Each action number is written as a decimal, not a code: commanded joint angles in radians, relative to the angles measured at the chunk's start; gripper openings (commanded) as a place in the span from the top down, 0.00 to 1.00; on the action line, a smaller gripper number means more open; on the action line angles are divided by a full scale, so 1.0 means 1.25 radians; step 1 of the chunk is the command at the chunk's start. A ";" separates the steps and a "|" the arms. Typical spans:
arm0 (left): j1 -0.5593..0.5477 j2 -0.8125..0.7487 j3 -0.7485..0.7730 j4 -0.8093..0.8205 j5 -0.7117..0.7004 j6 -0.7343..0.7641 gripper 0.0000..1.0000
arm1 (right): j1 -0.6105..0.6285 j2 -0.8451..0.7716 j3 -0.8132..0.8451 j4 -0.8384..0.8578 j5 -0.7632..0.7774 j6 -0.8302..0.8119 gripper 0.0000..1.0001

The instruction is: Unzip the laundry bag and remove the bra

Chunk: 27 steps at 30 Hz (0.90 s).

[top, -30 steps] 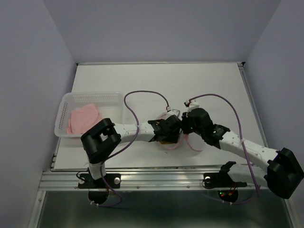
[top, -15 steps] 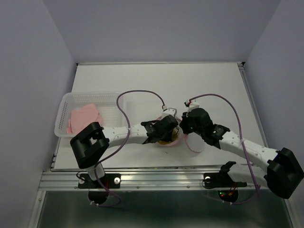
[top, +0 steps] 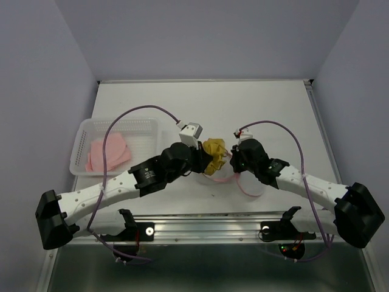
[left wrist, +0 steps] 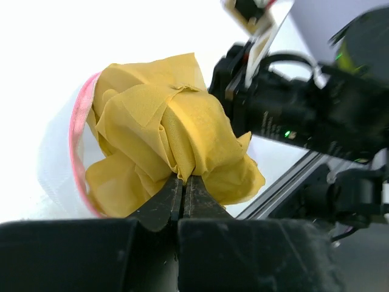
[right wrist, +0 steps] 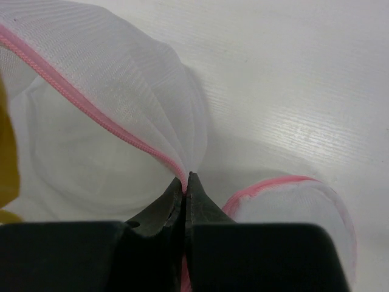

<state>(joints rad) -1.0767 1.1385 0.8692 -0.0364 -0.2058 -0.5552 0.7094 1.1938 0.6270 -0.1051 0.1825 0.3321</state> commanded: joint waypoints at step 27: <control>0.537 -0.089 0.061 -0.293 -0.166 0.091 1.00 | 0.001 0.007 0.021 -0.003 -0.027 -0.004 0.99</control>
<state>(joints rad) -0.4801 0.9543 0.9756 -0.4629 -0.5312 -0.4858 0.7094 1.2068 0.6270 -0.1059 0.1570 0.3321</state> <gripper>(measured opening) 0.047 0.034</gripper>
